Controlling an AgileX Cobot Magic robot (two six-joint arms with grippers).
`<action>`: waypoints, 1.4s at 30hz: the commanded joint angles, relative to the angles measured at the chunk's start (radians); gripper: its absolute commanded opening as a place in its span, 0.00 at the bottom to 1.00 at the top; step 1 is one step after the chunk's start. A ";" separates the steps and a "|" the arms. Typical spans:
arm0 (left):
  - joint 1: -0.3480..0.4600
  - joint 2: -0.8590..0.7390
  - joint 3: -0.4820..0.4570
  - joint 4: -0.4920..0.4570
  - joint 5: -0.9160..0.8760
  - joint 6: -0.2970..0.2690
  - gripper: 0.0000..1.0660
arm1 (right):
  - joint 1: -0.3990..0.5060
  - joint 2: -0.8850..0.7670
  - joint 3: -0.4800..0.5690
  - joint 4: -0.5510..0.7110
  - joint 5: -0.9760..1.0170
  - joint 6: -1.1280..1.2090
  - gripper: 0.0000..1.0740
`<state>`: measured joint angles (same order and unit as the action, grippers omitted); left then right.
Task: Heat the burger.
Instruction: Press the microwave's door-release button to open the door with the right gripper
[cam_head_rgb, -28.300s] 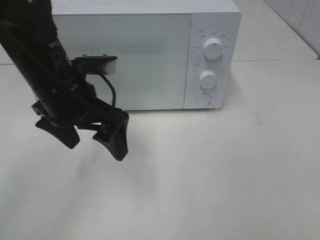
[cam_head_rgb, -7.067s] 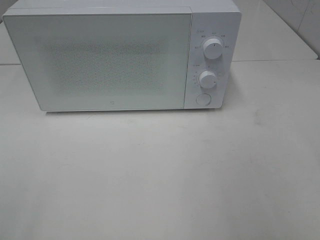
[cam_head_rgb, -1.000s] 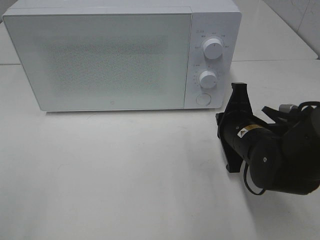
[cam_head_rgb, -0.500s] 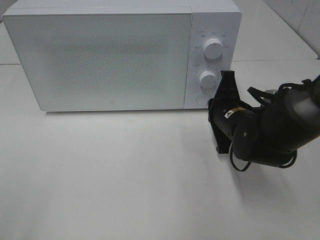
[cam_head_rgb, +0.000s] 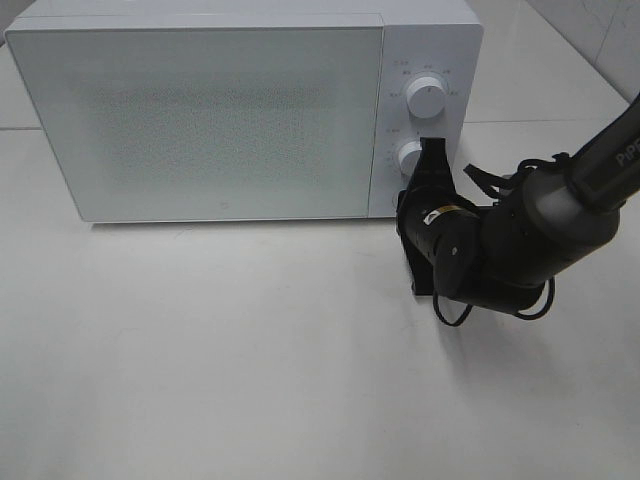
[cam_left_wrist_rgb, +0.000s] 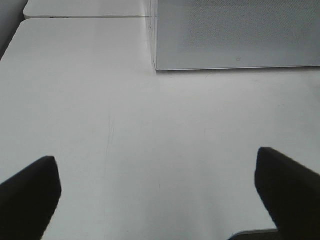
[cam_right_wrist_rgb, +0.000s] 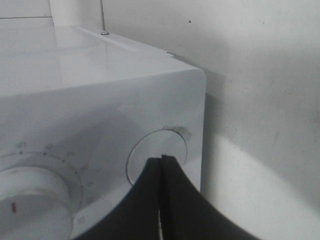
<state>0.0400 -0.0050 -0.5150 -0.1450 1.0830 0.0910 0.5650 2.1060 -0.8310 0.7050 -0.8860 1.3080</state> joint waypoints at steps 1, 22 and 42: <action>0.003 -0.006 0.000 -0.001 -0.013 -0.007 0.92 | -0.003 0.014 -0.020 0.045 -0.006 -0.016 0.00; 0.003 -0.006 0.000 0.000 -0.013 -0.007 0.92 | -0.003 0.046 -0.121 0.083 -0.082 -0.059 0.00; 0.003 -0.006 0.000 -0.001 -0.013 -0.007 0.92 | -0.014 0.082 -0.260 0.071 -0.248 -0.110 0.00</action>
<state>0.0400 -0.0050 -0.5150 -0.1450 1.0830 0.0910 0.5900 2.2000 -0.9940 0.9250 -0.9060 1.2130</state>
